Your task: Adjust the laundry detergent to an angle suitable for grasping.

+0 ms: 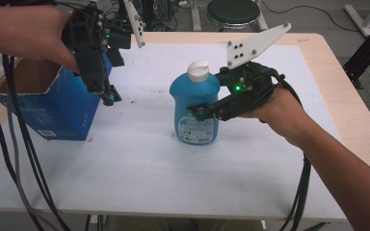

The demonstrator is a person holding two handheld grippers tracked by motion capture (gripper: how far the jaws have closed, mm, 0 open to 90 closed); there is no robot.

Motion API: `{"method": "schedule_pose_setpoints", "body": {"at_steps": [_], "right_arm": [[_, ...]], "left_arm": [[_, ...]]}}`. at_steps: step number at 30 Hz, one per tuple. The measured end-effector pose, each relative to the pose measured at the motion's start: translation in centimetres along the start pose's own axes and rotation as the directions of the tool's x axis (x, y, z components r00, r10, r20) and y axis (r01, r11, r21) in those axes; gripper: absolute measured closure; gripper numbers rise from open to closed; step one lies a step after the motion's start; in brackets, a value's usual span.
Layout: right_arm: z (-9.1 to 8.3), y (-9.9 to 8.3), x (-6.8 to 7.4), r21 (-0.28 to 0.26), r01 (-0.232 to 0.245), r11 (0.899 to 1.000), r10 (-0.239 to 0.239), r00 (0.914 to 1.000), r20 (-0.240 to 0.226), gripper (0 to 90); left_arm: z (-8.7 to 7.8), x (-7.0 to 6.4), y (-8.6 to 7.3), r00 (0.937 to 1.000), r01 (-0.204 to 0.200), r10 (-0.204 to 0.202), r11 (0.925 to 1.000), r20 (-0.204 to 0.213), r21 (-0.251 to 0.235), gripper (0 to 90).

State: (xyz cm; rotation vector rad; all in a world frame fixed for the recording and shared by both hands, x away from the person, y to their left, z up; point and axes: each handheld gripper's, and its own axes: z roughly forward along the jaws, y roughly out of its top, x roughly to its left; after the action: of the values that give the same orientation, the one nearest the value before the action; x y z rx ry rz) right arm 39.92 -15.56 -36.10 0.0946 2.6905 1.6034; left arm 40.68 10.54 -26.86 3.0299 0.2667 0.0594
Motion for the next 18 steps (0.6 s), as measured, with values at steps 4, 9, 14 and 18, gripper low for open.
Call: {"method": "schedule_pose_setpoints", "body": {"at_steps": [4, 9, 14, 18], "right_arm": [[0.11, -0.1, 0.07, 0.002, 0.003, 1.0, -0.003, 1.0, 0.0, 44.6], [0.23, -0.53, 0.25, 0.0, 0.006, 1.0, -0.006, 0.9999, -0.009, 44.6], [0.09, -0.75, 0.2, -0.005, 0.008, 1.0, -0.008, 0.9999, -0.008, 44.5], [-0.01, -0.85, 0.24, -0.004, 0.009, 1.0, -0.009, 0.9999, -0.009, 44.3]], "left_arm": [[0.05, 0.0, 0.09, 1.0, -0.002, 0.002, 1.0, 0.001, 0.0, 9.3], [0.19, 0.01, 0.31, 1.0, -0.005, 0.005, 1.0, 0.004, 0.002, 9.3], [0.32, 0.05, 0.55, 0.9999, -0.008, 0.008, 1.0, 0.008, 0.004, 9.3], [0.39, 0.13, 0.64, 0.9999, -0.01, 0.01, 0.9999, 0.009, 0.005, 9.3]]}}
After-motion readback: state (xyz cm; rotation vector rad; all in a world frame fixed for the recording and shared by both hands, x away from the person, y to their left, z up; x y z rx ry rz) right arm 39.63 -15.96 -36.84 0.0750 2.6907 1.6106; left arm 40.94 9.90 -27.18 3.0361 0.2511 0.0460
